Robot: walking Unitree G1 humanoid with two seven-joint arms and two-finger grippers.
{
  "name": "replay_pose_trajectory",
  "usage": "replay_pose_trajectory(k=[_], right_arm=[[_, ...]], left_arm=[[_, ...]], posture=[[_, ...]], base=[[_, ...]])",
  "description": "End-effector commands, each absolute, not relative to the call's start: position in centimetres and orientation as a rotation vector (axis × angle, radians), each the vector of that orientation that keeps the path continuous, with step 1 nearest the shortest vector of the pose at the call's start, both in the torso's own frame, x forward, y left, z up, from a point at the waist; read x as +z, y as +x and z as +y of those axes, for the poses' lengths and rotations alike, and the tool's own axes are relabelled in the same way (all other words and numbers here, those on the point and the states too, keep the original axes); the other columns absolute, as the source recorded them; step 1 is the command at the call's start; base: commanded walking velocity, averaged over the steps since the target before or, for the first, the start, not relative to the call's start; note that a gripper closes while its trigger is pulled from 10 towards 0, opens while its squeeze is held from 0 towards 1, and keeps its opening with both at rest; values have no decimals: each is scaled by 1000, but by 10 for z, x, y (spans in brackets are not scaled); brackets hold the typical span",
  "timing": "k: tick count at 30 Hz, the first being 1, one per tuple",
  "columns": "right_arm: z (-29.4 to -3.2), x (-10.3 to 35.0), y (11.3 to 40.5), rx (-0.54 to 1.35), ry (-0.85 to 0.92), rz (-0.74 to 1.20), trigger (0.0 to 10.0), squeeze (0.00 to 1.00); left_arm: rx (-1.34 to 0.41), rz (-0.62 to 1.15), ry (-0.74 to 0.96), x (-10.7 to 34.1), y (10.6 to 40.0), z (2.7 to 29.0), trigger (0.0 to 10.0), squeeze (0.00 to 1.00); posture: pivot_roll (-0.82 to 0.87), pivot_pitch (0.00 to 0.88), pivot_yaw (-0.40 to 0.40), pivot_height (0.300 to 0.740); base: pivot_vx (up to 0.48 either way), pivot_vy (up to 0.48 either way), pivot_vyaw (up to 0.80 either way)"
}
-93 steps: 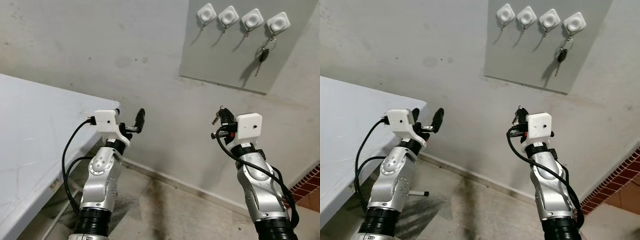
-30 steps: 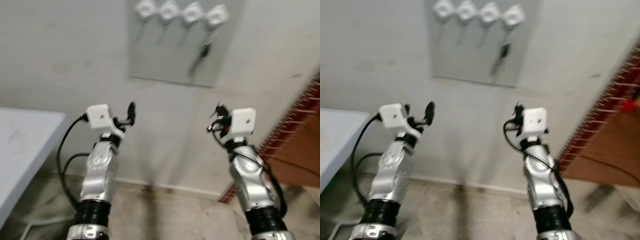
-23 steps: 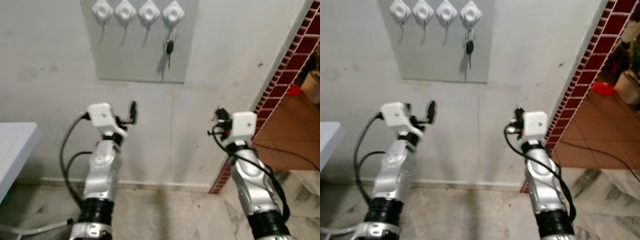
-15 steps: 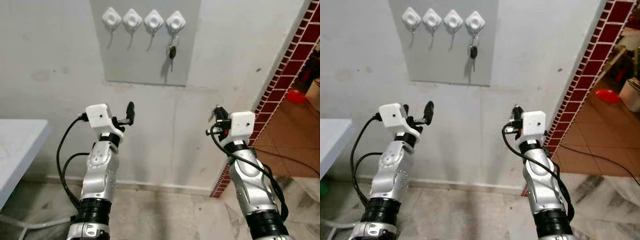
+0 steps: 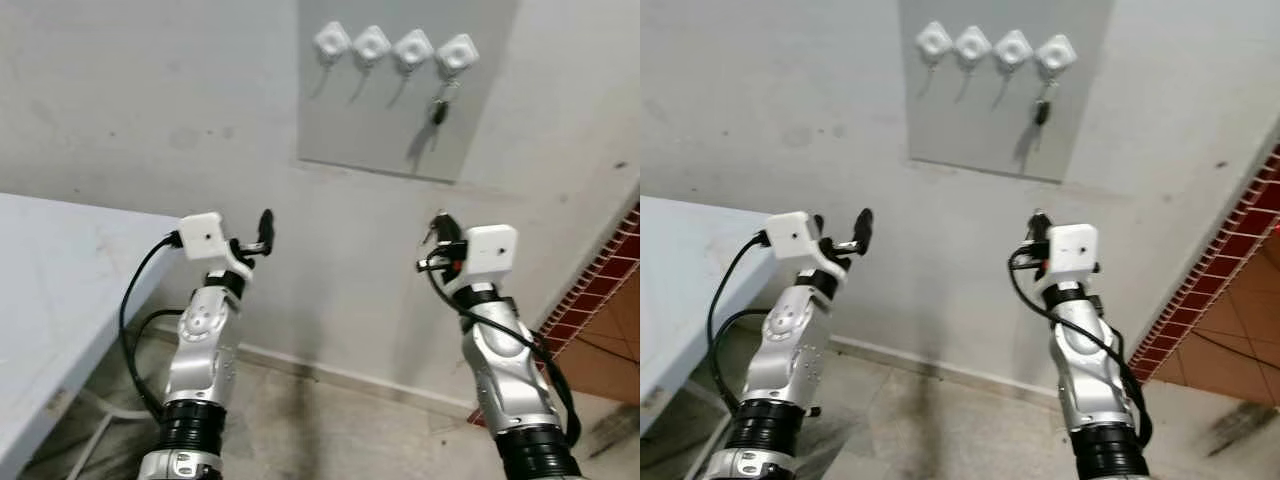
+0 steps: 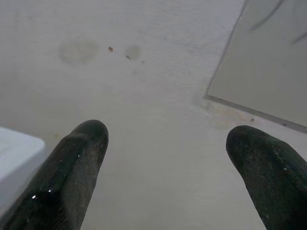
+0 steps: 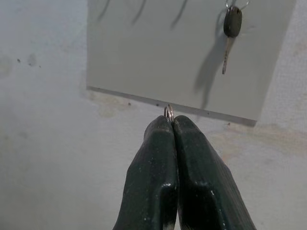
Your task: Hang keys on a hook
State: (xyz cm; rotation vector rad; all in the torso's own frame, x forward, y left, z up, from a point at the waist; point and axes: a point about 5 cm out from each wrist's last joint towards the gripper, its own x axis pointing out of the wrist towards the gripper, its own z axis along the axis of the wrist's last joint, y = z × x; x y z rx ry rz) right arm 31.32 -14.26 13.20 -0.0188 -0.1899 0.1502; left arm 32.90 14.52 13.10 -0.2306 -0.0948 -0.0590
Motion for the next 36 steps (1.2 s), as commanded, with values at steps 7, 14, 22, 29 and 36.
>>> replay_pose_trajectory(k=[7,14,22,29,36], right_arm=[[-151,135,311,123,-24,-196,10000,0],[-150,135,309,124,-20,-192,10000,0],[-151,135,308,124,-18,-190,10000,0],[-151,134,307,126,-20,-185,10000,0],[-151,135,306,133,-22,-183,10000,0]], left_arm=[[-80,-91,-217,134,328,135,10000,0],[-78,-65,-230,133,327,131,10000,0],[-89,-66,-239,134,325,130,10000,0],[-80,-62,-248,135,323,131,10000,0],[-76,-63,-256,135,322,130,10000,0]], posture=[[-4,0,-19,740],[-1,0,-20,740],[1,0,-22,740],[3,0,-25,740],[5,1,-28,740]], base=[[0,73,0],[0,0,0],[130,0,0],[276,0,0],[315,0,0]])
